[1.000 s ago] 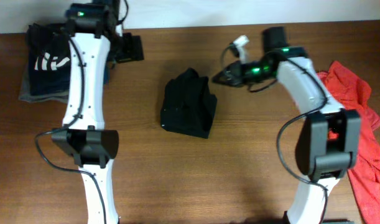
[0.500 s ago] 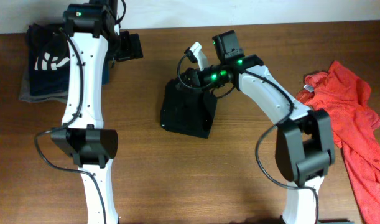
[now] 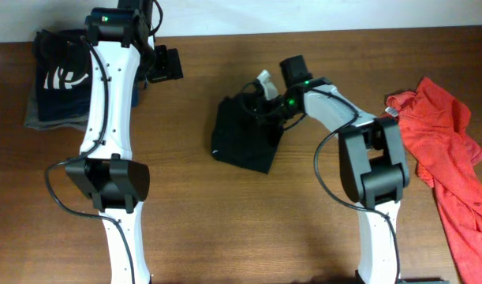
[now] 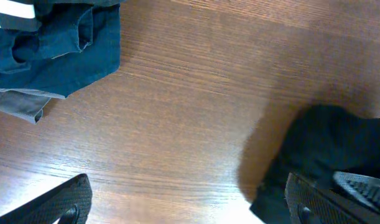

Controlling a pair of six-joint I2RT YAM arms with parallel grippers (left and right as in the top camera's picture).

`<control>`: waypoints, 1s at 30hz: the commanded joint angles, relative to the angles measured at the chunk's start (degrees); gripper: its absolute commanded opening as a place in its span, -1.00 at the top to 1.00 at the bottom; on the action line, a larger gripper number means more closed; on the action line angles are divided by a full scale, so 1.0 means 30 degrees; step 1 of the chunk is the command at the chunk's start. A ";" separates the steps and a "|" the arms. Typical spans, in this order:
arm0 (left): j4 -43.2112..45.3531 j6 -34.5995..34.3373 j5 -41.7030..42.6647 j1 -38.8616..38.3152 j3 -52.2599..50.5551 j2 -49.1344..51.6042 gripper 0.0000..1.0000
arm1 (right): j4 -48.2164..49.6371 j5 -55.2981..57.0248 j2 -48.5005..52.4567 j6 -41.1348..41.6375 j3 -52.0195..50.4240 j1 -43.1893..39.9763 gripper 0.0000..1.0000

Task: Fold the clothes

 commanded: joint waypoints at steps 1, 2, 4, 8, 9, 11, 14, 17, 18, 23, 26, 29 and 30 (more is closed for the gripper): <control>0.0189 -0.0248 -0.0131 -0.0029 -0.0488 0.0051 -0.98 | -0.0954 0.0583 -0.0634 0.0066 0.0809 -0.0831 0.92; 0.0197 -0.0248 -0.0131 -0.0029 -0.0554 0.0051 -0.98 | -0.1392 0.0583 -0.0852 0.0066 0.1137 -0.0925 0.92; 0.0270 -0.0240 -0.0131 -0.0029 -0.0648 0.0051 -0.98 | -0.2448 0.0583 -0.1574 0.0000 0.1923 -0.1020 0.91; 0.0393 -0.0248 -0.0131 -0.0029 -0.0670 0.0051 -0.98 | -0.4320 0.0576 -0.2601 0.0015 0.2892 -0.1020 0.90; 0.0408 -0.0248 -0.0131 -0.0036 -0.0670 0.0051 -0.98 | -0.4852 0.0517 -0.2820 0.0015 0.2943 -0.1027 0.90; 0.0401 -0.0240 -0.0131 -0.0029 -0.0670 0.0051 -0.98 | -0.6033 0.0226 -0.2994 0.0000 0.2943 -0.1042 0.91; 0.0415 -0.0248 -0.0131 -0.0029 -0.0670 0.0051 -0.98 | -0.8021 -0.0976 -0.2936 -0.1166 0.2812 -0.1027 0.91; 0.0488 -0.0248 -0.0131 -0.0029 -0.0670 0.0051 -0.98 | -0.9056 -0.1763 -0.2936 -0.2594 0.1967 -0.0780 0.88; 0.0525 -0.0240 -0.0131 -0.0029 -0.0670 0.0051 -0.98 | -0.8969 -0.1778 -0.2936 -0.2754 0.1508 -0.0707 0.86; 0.0605 -0.0240 -0.0124 -0.0029 -0.0670 0.0051 -0.98 | -0.7635 -0.1953 -0.2499 -0.2718 -0.1617 -0.0408 0.82; 0.0546 -0.0240 -0.0131 -0.0029 -0.0670 0.0051 -0.98 | -0.6980 -0.2200 -0.2280 -0.2652 -0.3373 -0.0430 0.81; 0.0546 -0.0240 -0.0124 -0.0029 -0.0670 0.0051 -0.98 | -0.6849 -0.1683 -0.2273 -0.2579 -0.4386 -0.0590 0.79; 0.0546 -0.0240 -0.0124 -0.0029 -0.0670 0.0051 -0.98 | -0.6921 -0.1217 -0.2273 -0.2317 -0.4481 -0.0648 0.79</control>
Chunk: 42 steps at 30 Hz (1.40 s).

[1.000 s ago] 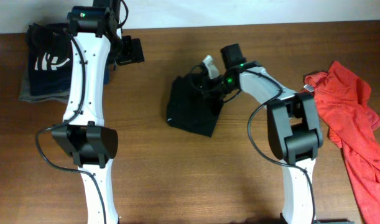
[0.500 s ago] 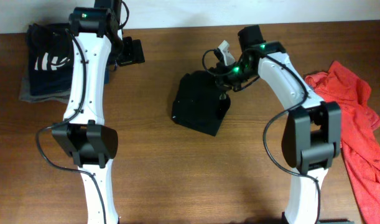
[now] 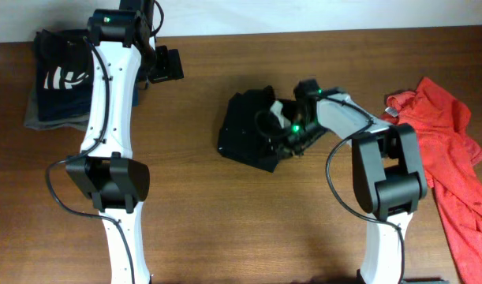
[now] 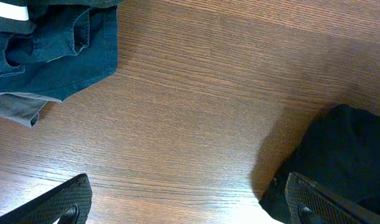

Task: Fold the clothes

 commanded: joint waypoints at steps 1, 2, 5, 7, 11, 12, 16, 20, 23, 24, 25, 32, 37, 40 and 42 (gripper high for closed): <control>-0.0029 -0.0240 -0.0124 -0.0029 -0.0124 0.0051 -0.98 | -0.0044 0.0685 0.0087 0.0102 -0.0495 -0.0189 0.79; -0.0029 -0.0233 -0.0124 -0.0029 -0.0124 0.0051 -0.98 | -0.0029 0.0874 0.0066 0.0102 -0.0474 -0.0204 0.80; 0.0066 -0.0138 0.0328 -0.0036 -0.0124 0.0051 -0.98 | -0.0095 0.1027 -0.0342 0.0095 0.0372 -0.0415 0.78; 0.0393 0.0546 0.1042 -0.0036 -0.0124 0.0051 -0.98 | -0.0634 0.1632 -0.0743 0.0087 0.1435 -0.0590 0.74; 0.0860 0.3563 0.3687 -0.0073 -0.0146 0.0051 -0.98 | -0.3672 0.6907 -0.1770 0.0962 0.5209 -0.1173 0.34; 0.0918 0.4022 0.3949 -0.0087 -0.0204 0.0066 -0.98 | -0.4269 0.7847 -0.1923 0.1020 0.5945 -0.1341 0.13; 0.1457 0.4692 0.4466 -0.0080 -0.1100 0.0197 -0.98 | -0.5727 0.9245 -0.2047 0.1013 0.7577 -0.2164 -0.93; 0.3504 0.6805 0.8706 -0.0087 -0.3599 0.0525 -0.98 | -0.5989 0.9311 -0.2040 0.1005 0.7519 -0.3016 -1.00; 0.5362 0.7125 1.0418 -0.0153 -0.5654 0.0831 -0.98 | -0.6207 0.9522 -0.2040 0.0991 0.7482 -0.3512 -0.98; 0.5887 0.7388 1.0928 -0.0160 -0.6244 0.0940 -0.98 | -0.6273 0.9522 -0.2040 0.0925 0.7482 -0.3657 -0.99; 0.6302 0.7781 1.1664 -0.0175 -0.6739 0.1107 -0.98 | -0.6309 0.9522 -0.2040 0.0911 0.7475 -0.3789 -0.98; 0.6630 0.9340 1.4819 -0.0452 -0.7482 0.2871 -0.98 | -0.6266 0.9530 -0.2040 0.0860 0.7475 -0.4065 -0.97; 0.6339 1.0630 1.7078 -0.0816 -0.7482 0.3759 -0.98 | -0.6266 0.9530 -0.2040 0.0867 0.7475 -0.4036 -0.97; 0.6062 1.0630 1.7311 -0.1107 -0.7482 0.4262 -0.98 | -0.6258 0.9530 -0.2040 0.0867 0.7475 -0.4036 -0.97; 0.5865 1.0644 1.7748 -0.1341 -0.7482 0.4634 -0.98 | -0.6251 0.9530 -0.2040 0.0867 0.7475 -0.4036 -0.97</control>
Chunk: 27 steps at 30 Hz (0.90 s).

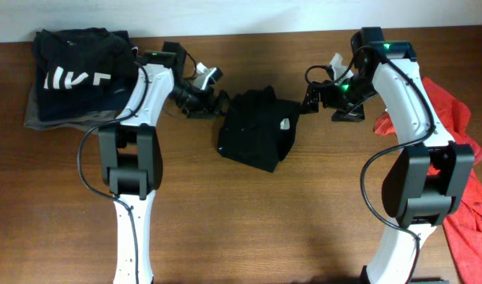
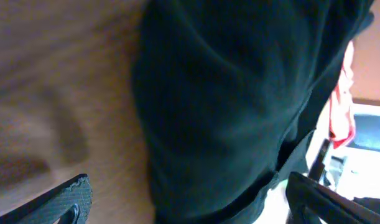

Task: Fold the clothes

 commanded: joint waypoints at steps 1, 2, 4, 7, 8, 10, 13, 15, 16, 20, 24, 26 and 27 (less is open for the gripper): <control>-0.0350 0.0874 0.1960 -0.0539 -0.0022 0.1035 -0.99 | -0.0036 0.0226 -0.0051 0.0007 0.0022 -0.0015 -0.97; -0.0437 0.1246 0.2506 -0.0678 -0.0029 0.1275 -0.98 | -0.0036 0.0226 -0.0044 0.0007 0.0022 -0.0007 -0.97; -0.0510 0.1341 0.3206 -0.0867 -0.0036 0.1545 -0.98 | -0.0022 0.0226 -0.0036 0.0007 0.0022 -0.0007 -0.97; -0.0605 0.1348 0.3439 -0.1129 -0.0036 0.1829 -0.98 | 0.0000 0.0226 -0.0015 0.0007 0.0022 -0.0015 -0.97; -0.0721 0.1341 0.3439 -0.1282 -0.0036 0.1938 -0.98 | 0.0036 0.0226 -0.0015 0.0015 0.0007 -0.0007 -0.97; -0.0772 0.1333 0.3432 -0.1530 -0.0036 0.2047 -0.98 | 0.0073 0.0219 0.0058 0.0015 0.0007 0.0007 -0.97; -0.0590 0.1326 0.3410 -0.1945 -0.0036 0.2149 -0.98 | 0.0219 0.0219 0.0095 0.0015 -0.0044 0.0007 -0.97; -0.0357 0.1319 0.3359 -0.2127 -0.0036 0.2149 -0.87 | 0.0291 0.0219 0.0095 0.0022 -0.0109 0.0007 -0.97; -0.0248 0.1311 0.3271 -0.2200 -0.0036 0.2149 -0.63 | 0.0306 0.0219 0.0095 0.0022 -0.0138 0.0007 -0.97; 0.0189 0.1311 0.3257 -0.2412 -0.0036 0.2149 0.12 | 0.0335 0.0219 0.0095 0.0015 -0.0335 0.0007 -0.97; 0.0670 0.1304 0.3279 -0.2412 -0.0036 0.2149 0.62 | 0.0342 0.0219 0.0095 0.0015 -0.0357 0.0007 -0.97; 0.0867 0.1311 0.3271 -0.2412 -0.0036 0.2149 0.93 | 0.0342 0.0219 0.0095 0.0015 -0.0357 0.0007 -0.97; 0.0976 0.1311 0.3271 -0.2412 -0.0029 0.2149 0.99 | 0.0335 0.0219 0.0095 0.0015 -0.0357 0.0007 -0.97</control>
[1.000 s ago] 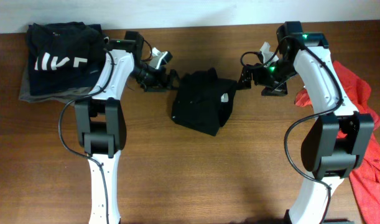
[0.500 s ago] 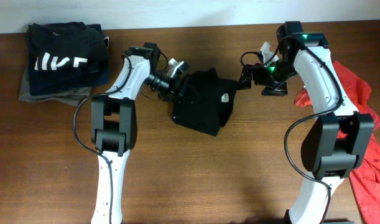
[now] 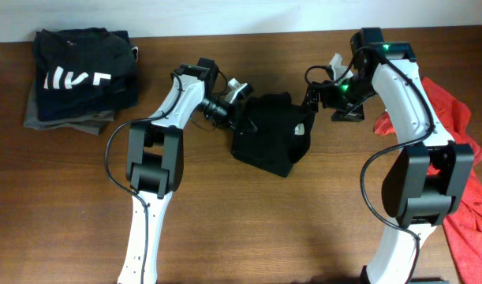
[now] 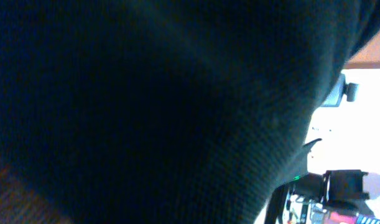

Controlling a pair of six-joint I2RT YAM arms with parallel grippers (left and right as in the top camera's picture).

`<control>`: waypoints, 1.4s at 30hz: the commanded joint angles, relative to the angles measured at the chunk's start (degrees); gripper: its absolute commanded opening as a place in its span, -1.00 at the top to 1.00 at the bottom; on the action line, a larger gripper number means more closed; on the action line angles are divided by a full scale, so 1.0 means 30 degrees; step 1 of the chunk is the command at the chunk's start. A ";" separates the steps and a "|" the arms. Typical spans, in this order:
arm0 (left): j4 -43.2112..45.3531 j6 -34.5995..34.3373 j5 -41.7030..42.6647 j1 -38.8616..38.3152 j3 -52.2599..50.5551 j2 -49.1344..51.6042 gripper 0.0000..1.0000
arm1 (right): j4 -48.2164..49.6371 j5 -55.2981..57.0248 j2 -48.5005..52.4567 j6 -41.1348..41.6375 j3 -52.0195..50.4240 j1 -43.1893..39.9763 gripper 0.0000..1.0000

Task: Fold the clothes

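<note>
A folded black garment (image 3: 272, 138) lies on the table's middle, a small white tag on its right side. My left gripper (image 3: 234, 110) is pressed against its upper left edge. Black cloth (image 4: 146, 106) fills the left wrist view and hides the fingers, so its state does not show. My right gripper (image 3: 313, 99) hangs just off the garment's upper right corner, apart from the cloth, and looks open with nothing in it.
A stack of folded dark clothes (image 3: 75, 71) sits at the back left corner. A crumpled red garment (image 3: 450, 150) lies along the right edge. The bare wooden table (image 3: 225, 221) stretches in front of the black garment.
My left gripper has moved right, from just short of the black garment's left edge to against it. The garment now lies slightly further right. The right arm has not moved.
At first my right gripper was on the black garment's upper right part and the left gripper hung near the stack. Then the right gripper was lower on the garment. Later it was clear at the right while the left gripper had reached the garment's left edge, which it now touches.
</note>
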 commanded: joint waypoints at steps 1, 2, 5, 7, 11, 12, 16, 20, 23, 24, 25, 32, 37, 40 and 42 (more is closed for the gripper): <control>0.0408 0.0197 -0.0073 -0.0007 -0.0015 0.0277 0.99 | 0.0015 0.0168 0.0073 0.0015 -0.0175 0.0007 -0.97; 0.0495 0.0197 -0.0073 0.0015 0.0015 0.0277 0.99 | 0.0015 0.0168 0.0073 0.0015 -0.0175 0.0007 -0.97; 0.0845 0.0204 -0.0408 0.0080 0.0240 0.0270 0.99 | 0.0007 0.0175 0.0073 0.0015 -0.0175 0.0007 -0.98; 0.0911 0.0211 -0.2164 0.0131 0.0809 0.0270 1.00 | -0.0007 0.0168 0.0073 0.0015 -0.0175 0.0007 -0.98; 0.0889 0.0204 -0.5610 0.0452 0.3126 0.0270 1.00 | -0.0022 0.0175 0.0073 0.0015 -0.0175 0.0007 -0.97; 0.0889 0.0204 -0.6135 0.0612 0.3781 0.0270 0.99 | -0.0022 0.0175 0.0073 0.0015 -0.0175 0.0007 -0.97; 0.0729 0.0204 -0.8072 0.1472 0.6543 0.0270 1.00 | -0.0022 0.0175 0.0073 0.0015 -0.0175 0.0007 -0.97; 0.0721 0.0306 -0.9420 0.2528 0.8750 0.0270 0.99 | -0.0022 0.0175 0.0073 0.0015 -0.0175 0.0007 -0.97; 0.0772 0.0423 -1.0222 0.3162 0.9347 0.0270 1.00 | -0.0036 0.0175 0.0073 0.0015 -0.0175 0.0007 -0.97; 0.0787 0.0423 -1.0579 0.3373 0.9442 0.0270 1.00 | -0.0080 0.0175 0.0073 0.0015 -0.0175 0.0007 -0.97; 0.0838 0.0430 -1.0848 0.3599 0.9457 0.0270 1.00 | -0.0131 0.0175 0.0073 0.0015 -0.0175 0.0007 -0.97; 0.1552 0.0423 -1.1162 0.5195 0.9879 0.0270 1.00 | -0.0452 0.0175 0.0073 0.0015 -0.0175 0.0007 -0.97; 0.1581 0.0415 -1.1154 0.6040 1.1810 0.0270 1.00 | -0.0474 0.0175 0.0073 0.0015 -0.0175 0.0007 -0.98; 0.1056 0.0408 -1.1162 0.6346 1.3486 0.0270 0.99 | -0.0474 0.0175 0.0073 0.0015 -0.0175 0.0007 -0.97; 0.0430 0.0117 -1.1395 0.6550 1.4783 0.0270 1.00 | -0.0488 0.0175 0.0073 0.0015 -0.0175 0.0007 -0.97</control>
